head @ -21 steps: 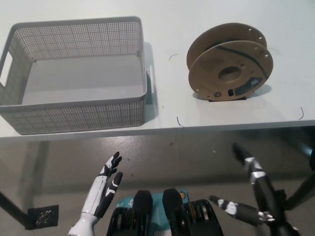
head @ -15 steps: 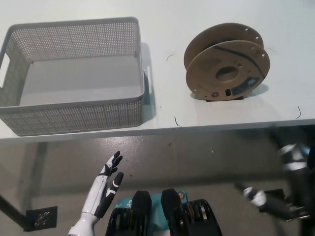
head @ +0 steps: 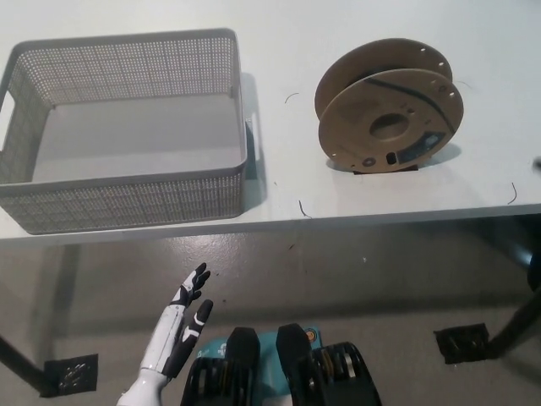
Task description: Use the right hand to pick up a 3d printing filament and place it into a container on the left side
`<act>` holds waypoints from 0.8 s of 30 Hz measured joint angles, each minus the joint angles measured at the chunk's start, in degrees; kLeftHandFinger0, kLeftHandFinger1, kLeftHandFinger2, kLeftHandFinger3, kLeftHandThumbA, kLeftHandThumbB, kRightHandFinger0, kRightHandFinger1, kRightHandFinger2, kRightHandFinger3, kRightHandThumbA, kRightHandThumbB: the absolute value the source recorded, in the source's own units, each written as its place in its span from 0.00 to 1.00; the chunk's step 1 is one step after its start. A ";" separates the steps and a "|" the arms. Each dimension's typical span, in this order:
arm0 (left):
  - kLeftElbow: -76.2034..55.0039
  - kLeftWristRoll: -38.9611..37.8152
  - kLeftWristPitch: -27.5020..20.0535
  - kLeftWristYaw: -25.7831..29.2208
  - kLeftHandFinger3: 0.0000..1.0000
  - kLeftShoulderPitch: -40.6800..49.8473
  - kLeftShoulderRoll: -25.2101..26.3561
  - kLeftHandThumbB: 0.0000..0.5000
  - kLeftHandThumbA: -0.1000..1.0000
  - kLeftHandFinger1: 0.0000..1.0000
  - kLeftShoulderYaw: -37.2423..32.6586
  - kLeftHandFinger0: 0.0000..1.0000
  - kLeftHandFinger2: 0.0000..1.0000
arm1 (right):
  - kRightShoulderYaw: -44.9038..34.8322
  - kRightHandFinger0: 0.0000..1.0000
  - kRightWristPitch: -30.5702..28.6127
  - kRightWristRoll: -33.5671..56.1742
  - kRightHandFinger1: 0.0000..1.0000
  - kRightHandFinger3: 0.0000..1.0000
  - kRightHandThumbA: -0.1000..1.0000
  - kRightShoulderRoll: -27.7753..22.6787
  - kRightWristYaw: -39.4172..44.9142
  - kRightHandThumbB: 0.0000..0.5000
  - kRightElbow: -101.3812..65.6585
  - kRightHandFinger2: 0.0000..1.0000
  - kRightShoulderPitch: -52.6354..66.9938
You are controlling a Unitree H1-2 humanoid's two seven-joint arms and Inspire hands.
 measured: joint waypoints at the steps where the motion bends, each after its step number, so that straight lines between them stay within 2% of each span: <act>1: 0.01 0.00 0.01 -0.01 1.00 0.01 -0.01 0.31 1.00 1.00 0.00 1.00 1.00 | 0.47 1.00 1.41 0.19 1.00 1.00 1.00 -1.02 0.77 0.61 0.90 1.00 -1.95; 3: 0.04 0.00 0.02 -0.01 1.00 0.02 -0.01 0.31 1.00 1.00 -0.01 1.00 1.00 | 1.72 1.00 3.76 0.22 1.00 1.00 1.00 -2.78 2.05 0.51 2.67 1.00 -5.24; 8: 0.21 0.01 0.03 -0.01 1.00 0.03 0.00 0.32 1.00 1.00 -0.03 1.00 1.00 | 6.27 1.00 9.71 0.19 1.00 1.00 1.00 -5.80 6.25 0.42 8.02 1.00 -13.43; 9: 0.23 0.01 0.03 -0.01 1.00 0.04 -0.02 0.31 1.00 1.00 -0.03 1.00 1.00 | 7.92 1.00 11.36 0.15 1.00 1.00 1.00 -6.52 7.85 0.48 9.81 1.00 -15.79; 11: 0.28 0.02 0.03 -0.01 1.00 0.06 -0.01 0.31 1.00 1.00 -0.03 1.00 1.00 | 10.62 1.00 13.52 0.08 1.00 1.00 1.00 -7.27 10.22 0.68 12.93 1.00 -19.69; 12: 0.33 0.02 0.03 -0.01 1.00 0.06 -0.01 0.31 1.00 1.00 -0.03 1.00 1.00 | 12.05 1.00 14.56 -0.01 1.00 1.00 1.00 -7.48 11.48 0.70 14.72 1.00 -21.77; 13: 0.39 0.03 0.03 -0.01 1.00 0.07 -0.01 0.30 1.00 1.00 -0.03 1.00 1.00 | 13.51 1.00 15.46 -0.19 1.00 1.00 1.00 -7.62 12.67 0.66 16.45 1.00 -23.64; 16: 0.67 0.03 0.03 -0.01 1.00 0.08 -0.01 0.31 1.00 1.00 -0.04 1.00 1.00 | 17.98 1.00 17.99 -1.14 1.00 1.00 1.00 -7.77 16.03 0.65 21.08 1.00 -28.68; 17: 0.85 0.03 0.02 -0.01 1.00 0.07 0.00 0.31 1.00 1.00 -0.04 1.00 1.00 | 20.04 1.00 18.97 -1.56 1.00 1.00 1.00 -7.77 17.52 0.69 22.96 1.00 -30.69; 19: 1.06 0.03 0.02 -0.01 1.00 0.08 0.00 0.29 1.00 1.00 -0.04 1.00 1.00 | 23.53 1.00 20.38 -2.35 1.00 1.00 1.00 -7.76 19.83 0.66 25.59 1.00 -33.92; 20: 1.11 0.03 0.02 -0.01 1.00 0.08 0.00 0.29 1.00 1.00 -0.04 1.00 1.00 | 25.09 1.00 21.16 -2.68 1.00 1.00 1.00 -7.74 21.15 0.72 26.72 1.00 -35.34; 24: 1.14 0.03 0.00 -0.01 1.00 0.13 0.00 0.33 1.00 1.00 -0.04 1.00 1.00 | 31.45 1.00 23.87 -4.64 1.00 1.00 1.00 -7.34 25.81 0.80 31.50 1.00 -41.71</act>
